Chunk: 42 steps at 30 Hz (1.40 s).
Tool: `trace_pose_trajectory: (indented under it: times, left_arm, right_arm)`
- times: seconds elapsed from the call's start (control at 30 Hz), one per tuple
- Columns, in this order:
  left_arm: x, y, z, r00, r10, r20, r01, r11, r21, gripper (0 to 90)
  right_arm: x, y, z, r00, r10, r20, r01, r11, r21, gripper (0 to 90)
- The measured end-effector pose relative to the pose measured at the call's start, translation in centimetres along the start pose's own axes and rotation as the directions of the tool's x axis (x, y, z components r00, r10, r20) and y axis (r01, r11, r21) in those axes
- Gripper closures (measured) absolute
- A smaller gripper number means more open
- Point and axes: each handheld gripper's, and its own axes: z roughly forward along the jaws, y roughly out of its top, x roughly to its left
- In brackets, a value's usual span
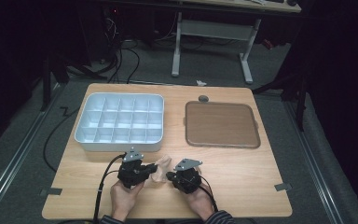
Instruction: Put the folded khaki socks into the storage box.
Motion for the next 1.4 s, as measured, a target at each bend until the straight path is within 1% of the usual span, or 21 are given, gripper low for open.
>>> trace_pose_trajectory:
  times: [0.1, 0.2, 0.23, 0.4, 0.53, 0.57, 0.67, 0.77, 0.8, 0.87, 0.93, 1.0, 1.07, 1.1, 1.17, 1.2, 1.23, 1.27, 1.33, 1.37, 1.4]
  left_arm:
    - [-0.2, 0.2, 0.1, 0.9999, 0.008, 0.009, -0.008, 1.0, 0.004, 86.2]
    - [-0.2, 0.3, -0.1, 0.9999, 0.013, 0.011, -0.013, 0.9999, 0.003, 86.2]
    - [-0.1, 0.3, -0.1, 0.9998, 0.015, 0.011, -0.015, 0.9999, 0.004, 86.2]
    - [-0.1, 0.3, -0.3, 0.9999, 0.007, 0.01, -0.007, 0.9998, -0.017, 86.3]
    - [0.0, 0.2, -0.4, 0.9999, 0.003, 0.015, -0.002, 0.9995, -0.032, 86.4]
    - [0.0, 0.2, -0.5, 0.9999, 0.003, 0.016, -0.002, 0.9994, -0.033, 86.4]
    - [0.1, 0.0, -0.8, 0.9999, -0.003, 0.017, 0.004, 0.9993, -0.037, 86.3]
    - [0.2, 0.0, -0.9, 0.9998, -0.011, 0.013, 0.012, 0.9994, -0.033, 86.3]
    - [0.3, 0.0, -1.0, 0.9999, -0.013, 0.009, 0.014, 0.9994, -0.031, 86.3]
    - [0.3, -0.1, -1.0, 0.9998, -0.021, 0.005, 0.022, 0.9994, -0.026, 86.3]
    - [0.4, -0.1, -1.1, 0.9999, -0.017, -0.002, 0.017, 0.9996, -0.024, 86.3]
    - [0.6, -0.1, -1.2, 0.9997, -0.025, -0.005, 0.025, 0.9995, -0.018, 86.3]
    - [0.7, 0.0, -1.4, 0.9996, -0.029, -0.008, 0.028, 0.9993, -0.024, 86.3]
    - [0.8, 0.0, -1.5, 0.9994, -0.033, -0.01, 0.033, 0.9991, -0.028, 86.3]
    - [0.8, 0.1, -1.6, 0.9995, -0.029, -0.014, 0.029, 0.9992, -0.029, 86.3]
    - [0.8, 0.1, -1.6, 0.9994, -0.028, -0.018, 0.028, 0.9993, -0.027, 86.3]
    - [0.8, 0.1, -1.6, 0.9994, -0.029, -0.019, 0.029, 0.9993, -0.023, 86.3]
    - [0.8, 0.1, -1.5, 0.9994, -0.029, -0.02, 0.028, 0.9994, -0.021, 86.3]
    - [0.7, 0.1, -1.5, 0.9994, -0.026, -0.023, 0.026, 0.9996, -0.013, 86.3]
    - [0.6, 0.1, -1.4, 0.9994, -0.024, -0.026, 0.024, 0.9997, -0.008, 86.3]
    - [0.5, 0.1, -1.4, 0.9994, -0.022, -0.027, 0.022, 0.9997, -0.004, 86.2]
  right_arm:
    - [0.0, 0.0, 0.0, 1.0, 0.005, 0.0, -0.005, 1.0, 0.002, 85.9]
    - [0.0, 0.1, 0.0, 1.0, -0.005, 0.0, 0.005, 1.0, 0.001, 85.9]
    - [0.0, 0.1, 0.0, 1.0, -0.008, 0.001, 0.008, 1.0, 0.008, 85.9]
    - [0.3, 0.6, 0.4, 0.9997, -0.023, 0.0, 0.023, 1.0, 0.021, 85.9]
    - [0.5, 1.1, 0.9, 0.9993, -0.035, -0.011, 0.035, 0.999, 0.028, 85.8]
    - [0.6, 1.2, 1.0, 0.9996, -0.025, -0.015, 0.025, 0.999, 0.025, 85.8]
    - [0.7, 1.3, 1.2, 0.9994, -0.015, -0.03, 0.015, 1.0, 0.025, 85.8]
    - [0.9, 1.6, 1.4, 0.9988, -0.022, -0.044, 0.023, 0.999, 0.033, 85.5]
    - [1.1, 1.8, 1.6, 0.998, -0.039, -0.05, 0.041, 0.999, 0.035, 83.7]
    - [1.2, 1.9, 1.7, 0.9975, -0.043, -0.055, 0.046, 0.998, 0.038, 82.5]
    - [1.3, 2.1, 1.8, 0.9974, -0.033, -0.064, 0.036, 0.999, 0.041, 80.2]
    - [1.4, 2.6, 1.8, 0.9973, -0.045, -0.057, 0.049, 0.997, 0.06, 78.0]
    - [1.4, 2.7, 1.6, 0.9974, -0.036, -0.063, 0.039, 0.998, 0.047, 76.4]
    - [1.4, 2.7, 1.2, 0.9976, -0.036, -0.06, 0.038, 0.998, 0.04, 75.7]
    - [1.4, 2.6, 0.3, 0.998, -0.036, -0.052, 0.037, 0.999, 0.018, 74.3]
    - [1.4, 2.5, -0.3, 0.9985, -0.039, -0.038, 0.039, 0.999, 0.009, 74.0]
    - [1.2, 2.4, -0.9, 0.9988, -0.044, -0.02, 0.044, 0.999, -0.008, 73.7]
    - [0.9, 2.3, -1.8, 0.9994, -0.035, -0.004, 0.035, 0.999, -0.032, 73.2]
    - [0.3, 1.9, -2.9, 0.9992, -0.019, 0.036, 0.021, 0.998, -0.054, 72.5]
    - [-0.2, 1.6, -3.6, 0.9975, -0.011, 0.07, 0.016, 0.997, -0.071, 72.0]
    - [-0.5, 1.4, -4.0, 0.9959, -0.004, 0.091, 0.012, 0.997, -0.082, 71.6]
